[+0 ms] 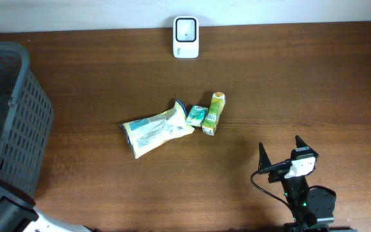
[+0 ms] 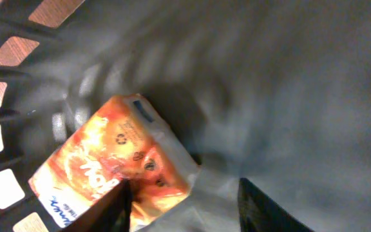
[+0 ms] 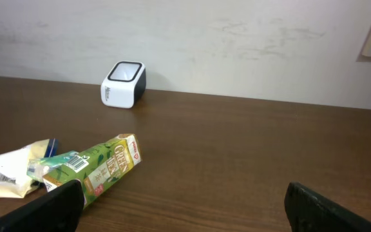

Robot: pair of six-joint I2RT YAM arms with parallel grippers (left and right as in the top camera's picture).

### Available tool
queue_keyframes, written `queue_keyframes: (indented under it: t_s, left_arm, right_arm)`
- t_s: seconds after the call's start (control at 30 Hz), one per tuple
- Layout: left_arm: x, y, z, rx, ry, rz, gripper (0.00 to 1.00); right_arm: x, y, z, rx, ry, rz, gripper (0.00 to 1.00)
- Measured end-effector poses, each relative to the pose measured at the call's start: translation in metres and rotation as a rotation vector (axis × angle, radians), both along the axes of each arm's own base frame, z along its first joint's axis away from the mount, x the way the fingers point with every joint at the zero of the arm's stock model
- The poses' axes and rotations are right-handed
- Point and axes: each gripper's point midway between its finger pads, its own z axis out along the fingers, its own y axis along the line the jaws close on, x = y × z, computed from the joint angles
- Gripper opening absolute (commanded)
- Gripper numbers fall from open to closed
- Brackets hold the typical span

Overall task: Scan the item barcode
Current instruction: 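Reach into the basket and grasp the orange tissue pack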

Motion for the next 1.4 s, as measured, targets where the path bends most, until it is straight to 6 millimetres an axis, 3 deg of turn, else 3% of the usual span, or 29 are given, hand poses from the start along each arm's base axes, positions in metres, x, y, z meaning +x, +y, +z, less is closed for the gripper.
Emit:
queue_keyframes:
  t_s: [0.13,0.2,0.33,0.53,0.7,0.8,0.83,0.87,1.1,1.17,1.27,1.33,1.4]
  left_arm:
    - [-0.002,0.004,-0.002,0.019,0.018,0.006,0.52]
    - [-0.002,0.006,-0.001,0.028,0.019,0.008,0.59]
    - [-0.004,0.007,0.001,0.03,0.037,0.008,0.6]
    - [0.006,0.023,0.023,0.07,0.016,0.011,0.55]
    - [0.007,0.024,0.023,0.07,0.016,0.012,0.5]
    - [0.004,0.021,0.004,0.032,0.047,0.01,0.4]
    - [0.003,0.021,-0.003,0.023,0.063,0.009,0.31]
    - [0.001,0.022,-0.003,0.029,0.073,0.012,0.03]
    - [0.001,0.022,0.0,0.031,0.077,0.012,0.0]
    - [0.012,0.014,0.002,-0.005,0.05,-0.016,0.0]
    - [0.068,-0.014,0.022,-0.059,-0.063,-0.135,0.0]
    - [0.109,-0.031,0.053,-0.045,-0.167,-0.217,0.0]
    - [0.145,-0.054,0.106,0.01,-0.289,-0.302,0.0]
  right_arm:
    - [0.0,0.0,0.0,0.0,0.0,0.0,0.99]
    - [0.0,0.0,0.0,0.0,0.0,0.0,0.99]
    - [0.0,0.0,0.0,0.0,0.0,0.0,0.99]
    - [0.0,0.0,0.0,0.0,0.0,0.0,0.99]
    - [0.0,0.0,0.0,0.0,0.0,0.0,0.99]
    - [0.0,0.0,0.0,0.0,0.0,0.0,0.99]
    - [0.0,0.0,0.0,0.0,0.0,0.0,0.99]
    - [0.0,0.0,0.0,0.0,0.0,0.0,0.99]
    - [0.0,0.0,0.0,0.0,0.0,0.0,0.99]
    - [0.0,0.0,0.0,0.0,0.0,0.0,0.99]
    - [0.0,0.0,0.0,0.0,0.0,0.0,0.99]
    - [0.0,0.0,0.0,0.0,0.0,0.0,0.99]
    - [0.0,0.0,0.0,0.0,0.0,0.0,0.99]
